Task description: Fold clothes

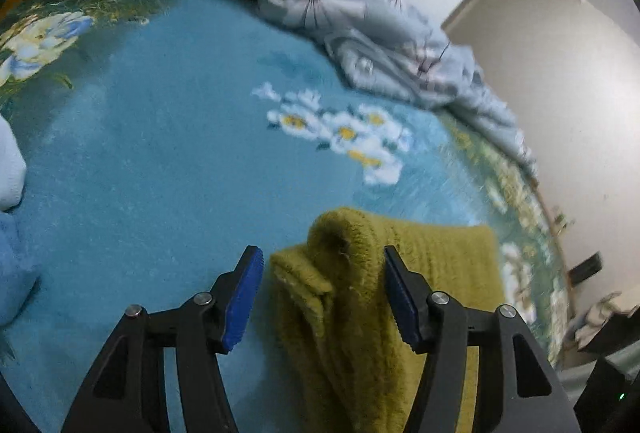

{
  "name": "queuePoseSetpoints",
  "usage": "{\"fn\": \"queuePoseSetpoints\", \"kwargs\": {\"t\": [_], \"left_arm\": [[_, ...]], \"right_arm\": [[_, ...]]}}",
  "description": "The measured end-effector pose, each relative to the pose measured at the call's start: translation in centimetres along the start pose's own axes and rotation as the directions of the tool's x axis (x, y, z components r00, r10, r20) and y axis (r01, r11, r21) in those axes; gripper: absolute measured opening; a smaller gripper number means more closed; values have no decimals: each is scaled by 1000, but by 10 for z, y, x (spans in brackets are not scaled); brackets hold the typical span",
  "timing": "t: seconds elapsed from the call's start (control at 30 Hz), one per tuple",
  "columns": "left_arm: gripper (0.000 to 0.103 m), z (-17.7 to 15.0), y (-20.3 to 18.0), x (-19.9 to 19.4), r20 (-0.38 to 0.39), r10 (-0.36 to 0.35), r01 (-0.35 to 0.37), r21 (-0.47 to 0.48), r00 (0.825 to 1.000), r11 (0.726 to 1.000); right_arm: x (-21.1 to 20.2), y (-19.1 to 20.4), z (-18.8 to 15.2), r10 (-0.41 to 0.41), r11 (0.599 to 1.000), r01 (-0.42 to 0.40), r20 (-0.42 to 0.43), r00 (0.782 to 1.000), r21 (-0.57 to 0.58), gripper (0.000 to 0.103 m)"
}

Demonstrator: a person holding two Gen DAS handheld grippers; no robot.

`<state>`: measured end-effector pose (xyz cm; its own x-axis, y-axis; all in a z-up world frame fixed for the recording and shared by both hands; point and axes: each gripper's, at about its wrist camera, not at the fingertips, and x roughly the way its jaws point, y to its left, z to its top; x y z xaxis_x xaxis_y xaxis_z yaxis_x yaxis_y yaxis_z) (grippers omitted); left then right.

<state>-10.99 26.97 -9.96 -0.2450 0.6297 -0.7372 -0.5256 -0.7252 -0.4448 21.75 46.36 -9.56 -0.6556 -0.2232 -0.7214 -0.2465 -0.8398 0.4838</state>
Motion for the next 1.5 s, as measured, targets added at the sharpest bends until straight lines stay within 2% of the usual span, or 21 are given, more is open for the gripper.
{"fn": "queuePoseSetpoints", "kwargs": {"t": [0.13, 0.23, 0.37, 0.4, 0.5, 0.57, 0.63, 0.67, 0.7, 0.73, 0.83, 0.93, 1.03, 1.13, 1.27, 1.37, 1.5], "left_arm": [[69, -3, 10, 7, -32, -48, 47, -46, 998, 998], [69, -4, 13, 16, -58, -100, 94, -86, 993, 992], [68, -4, 11, 19, -53, -100, 95, -88, 994, 992], [68, -4, 10, 19, -53, -100, 95, -93, 994, 991], [55, -6, 6, 17, -43, -92, 88, -101, 995, 991], [47, -7, 3, 13, -33, -80, 76, -106, 996, 992], [39, -9, -1, 8, -23, -62, 59, -105, 998, 993], [38, -9, -5, 3, -14, -46, 45, -95, 999, 994], [37, -9, -10, -3, -4, -28, 28, -83, 1000, 996], [36, -10, -15, -12, 8, -22, 23, -71, 1000, 997], [35, -15, -31, -44, 48, -25, 26, -36, 999, 999], [35, -35, -43, -77, 68, -53, 56, -36, 996, 998], [35, -68, -53, -101, 102, -108, 110, -23, 989, 994], [36, -97, -54, -91, 74, -113, 114, -18, 991, 993], [36, -118, -41, -52, -14, -63, 62, -56, 998, 996], [36, -118, -32, -51, -6, -108, 107, -78, 994, 991], [41, -114, -37, -63, -3, -144, 144, -13, 990, 990]], "right_arm": [[10, -17, -3, 59, 991, -59, 2, 998, 118, 60], [20, -18, -4, 90, 985, -89, 1, 996, 150, 64], [29, -12, -6, 92, 983, -93, 13, 996, 157, 67], [31, -11, -6, 91, 983, -93, 19, 996, 158, 67], [32, -14, -8, 104, 976, -110, 43, 994, 190, 67], [30, -18, -10, 109, 969, -118, 52, 993, 216, 64], [30, -20, -9, 108, 966, -116, 48, 993, 233, 51], [30, -20, -8, 108, 965, -114, 39, 993, 234, 47], [29, -21, -6, 122, 964, -126, 29, 992, 236, 37], [27, -22, -2, 148, 961, -149, 22, 989, 232, 32], [15, -23, 19, 208, 964, -202, -13, 978, 175, 29], [-10, -26, 52, 200, 976, -194, -44, 979, 102, 29], [-37, -37, 89, 186, 982, -183, -68, 980, 44, 29], [-44, -54, 109, 156, 987, -158, -97, 983, -6, 29], [-11, -82, 103, 80, 997, -79, -176, 981, 10, 29], [-4, -94, 95, 91, 996, -85, -161, 983, 39, 29], [-2, -105, 85, 103, 994, -96, -127, 987, 60, 33]]}}
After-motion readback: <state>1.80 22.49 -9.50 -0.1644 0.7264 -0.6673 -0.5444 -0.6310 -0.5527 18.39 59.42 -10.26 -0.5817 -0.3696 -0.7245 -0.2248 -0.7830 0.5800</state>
